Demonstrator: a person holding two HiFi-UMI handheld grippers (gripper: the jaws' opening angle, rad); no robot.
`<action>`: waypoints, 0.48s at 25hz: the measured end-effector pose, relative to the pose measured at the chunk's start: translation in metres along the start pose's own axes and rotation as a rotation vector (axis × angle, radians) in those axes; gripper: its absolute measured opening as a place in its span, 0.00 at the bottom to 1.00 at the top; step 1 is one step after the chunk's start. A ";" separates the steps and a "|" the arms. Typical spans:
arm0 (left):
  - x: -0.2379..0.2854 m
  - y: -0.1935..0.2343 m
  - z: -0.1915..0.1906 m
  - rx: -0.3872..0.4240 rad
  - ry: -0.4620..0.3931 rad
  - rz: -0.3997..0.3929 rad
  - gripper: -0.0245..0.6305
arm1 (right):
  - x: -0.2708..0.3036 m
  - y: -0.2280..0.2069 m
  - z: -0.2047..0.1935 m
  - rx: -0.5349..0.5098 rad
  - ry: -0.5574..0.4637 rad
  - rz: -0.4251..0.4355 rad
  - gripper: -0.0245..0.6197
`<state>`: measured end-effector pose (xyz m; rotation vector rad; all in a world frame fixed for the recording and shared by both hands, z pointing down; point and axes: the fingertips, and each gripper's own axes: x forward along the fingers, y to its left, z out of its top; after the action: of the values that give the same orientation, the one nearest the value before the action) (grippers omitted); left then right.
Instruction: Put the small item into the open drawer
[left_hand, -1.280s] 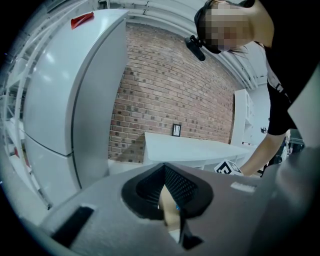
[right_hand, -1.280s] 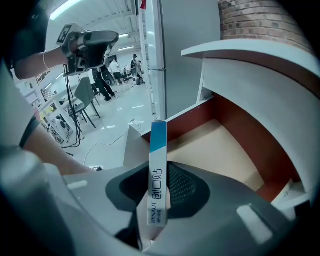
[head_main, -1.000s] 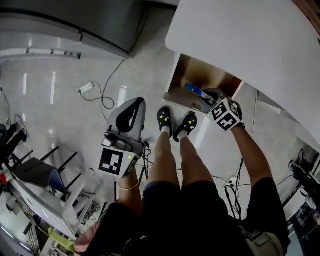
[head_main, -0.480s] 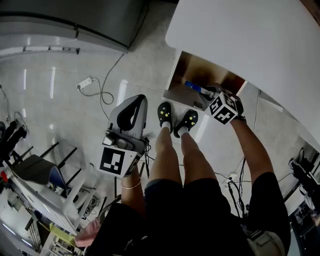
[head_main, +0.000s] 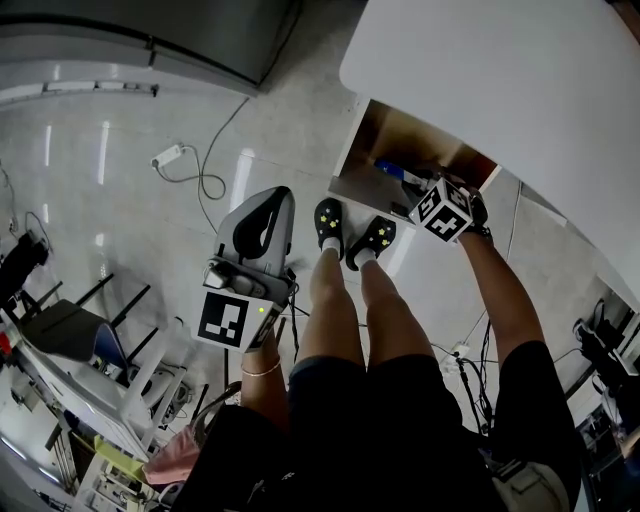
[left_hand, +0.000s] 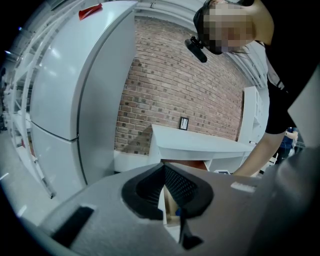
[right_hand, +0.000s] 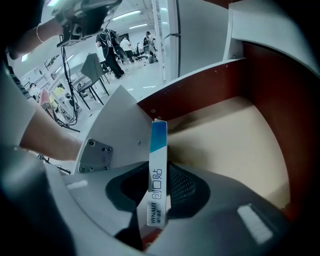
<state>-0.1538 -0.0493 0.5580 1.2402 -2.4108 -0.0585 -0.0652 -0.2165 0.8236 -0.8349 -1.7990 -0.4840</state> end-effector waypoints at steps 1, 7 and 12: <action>0.000 0.001 -0.002 -0.001 0.005 0.002 0.04 | 0.002 -0.001 0.000 0.001 0.003 0.003 0.19; -0.002 0.004 -0.004 -0.008 0.010 0.022 0.04 | 0.011 -0.001 0.003 0.001 0.025 0.015 0.19; -0.001 0.004 0.004 -0.017 -0.041 0.016 0.04 | 0.018 0.002 0.003 -0.020 0.040 0.028 0.19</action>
<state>-0.1584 -0.0466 0.5548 1.2230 -2.4498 -0.1006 -0.0694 -0.2077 0.8393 -0.8568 -1.7467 -0.4978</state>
